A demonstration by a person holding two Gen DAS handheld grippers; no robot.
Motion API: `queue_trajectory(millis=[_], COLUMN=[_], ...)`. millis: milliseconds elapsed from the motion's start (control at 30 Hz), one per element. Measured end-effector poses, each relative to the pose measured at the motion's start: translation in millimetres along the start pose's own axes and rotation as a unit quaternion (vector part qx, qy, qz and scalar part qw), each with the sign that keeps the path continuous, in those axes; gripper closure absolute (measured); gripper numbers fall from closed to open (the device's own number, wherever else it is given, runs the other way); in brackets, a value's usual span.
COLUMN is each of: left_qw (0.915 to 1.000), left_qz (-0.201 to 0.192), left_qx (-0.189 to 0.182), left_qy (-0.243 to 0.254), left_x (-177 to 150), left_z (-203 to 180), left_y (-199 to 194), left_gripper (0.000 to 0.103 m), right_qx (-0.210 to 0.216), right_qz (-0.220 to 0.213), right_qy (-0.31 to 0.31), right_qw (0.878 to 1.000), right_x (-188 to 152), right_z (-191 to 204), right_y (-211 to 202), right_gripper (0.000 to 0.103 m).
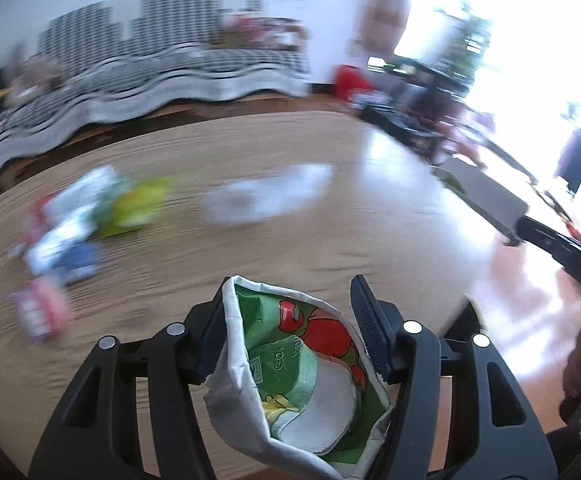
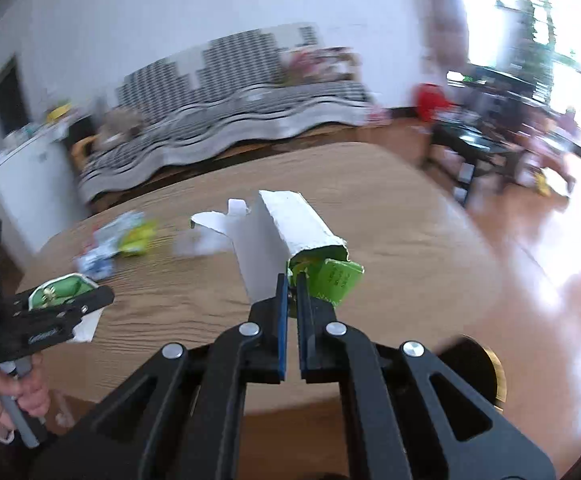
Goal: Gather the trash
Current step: 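Carry both items to the black bin and open both grippers over it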
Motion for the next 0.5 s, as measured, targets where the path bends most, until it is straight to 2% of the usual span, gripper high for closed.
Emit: queue_trajectory(millis=[67,100,200,333,400,500], left_qw=[0.9990,0.9973,0.9903,0.9788,0.9725,0.9670], left_qz=[0.009,0.016,0.043,0.085,0.106,0.134], left_qx=[-0.033,-0.055,-0.107,-0.150,-0.163,-0.169], left_qy=[0.027,0.046,0.077,0.111,0.127,0.136], left_x=[-9.2,-17.6,-42.7,-81.7,-101.1,-118.0], left_z=[-45.4,-77.4,-141.9,-201.4,-225.6,-240.4], left_y=[14.3,24.2,44.7,76.1,91.8,125.3], left_gripper=[0.045,0.045,0.045,0.045,0.045,0.045], right_qx=[-0.032,-0.046,-0.081,-0.117,-0.121,-0.117], right_qz=[0.004,0.008,0.019,0.057,0.078,0.124], right_qy=[0.024,0.036,0.069,0.111,0.127,0.151], right_qw=[0.999,0.998,0.994,0.985,0.981,0.974], right_x=[-15.7,-24.3,-50.1,-89.2,-106.9,-135.3], right_z=[-41.1,-61.2,-113.5,-168.5,-189.0,-207.5], right_y=[-8.6,-13.6,-28.0,-29.9,-24.3,-5.9], right_gripper=[0.098,0.098,0.098,0.098,0.098,0.098])
Point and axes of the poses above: each gripper's, at about its wrist camera, not at the fingertips, and y roughly the way its jaws point, z to its left, x to its top, the point moved 8 cm from there along y, roughly the way its jaws point, and after that the axes turned 9 degrees about -y, right-handed, at the moved point
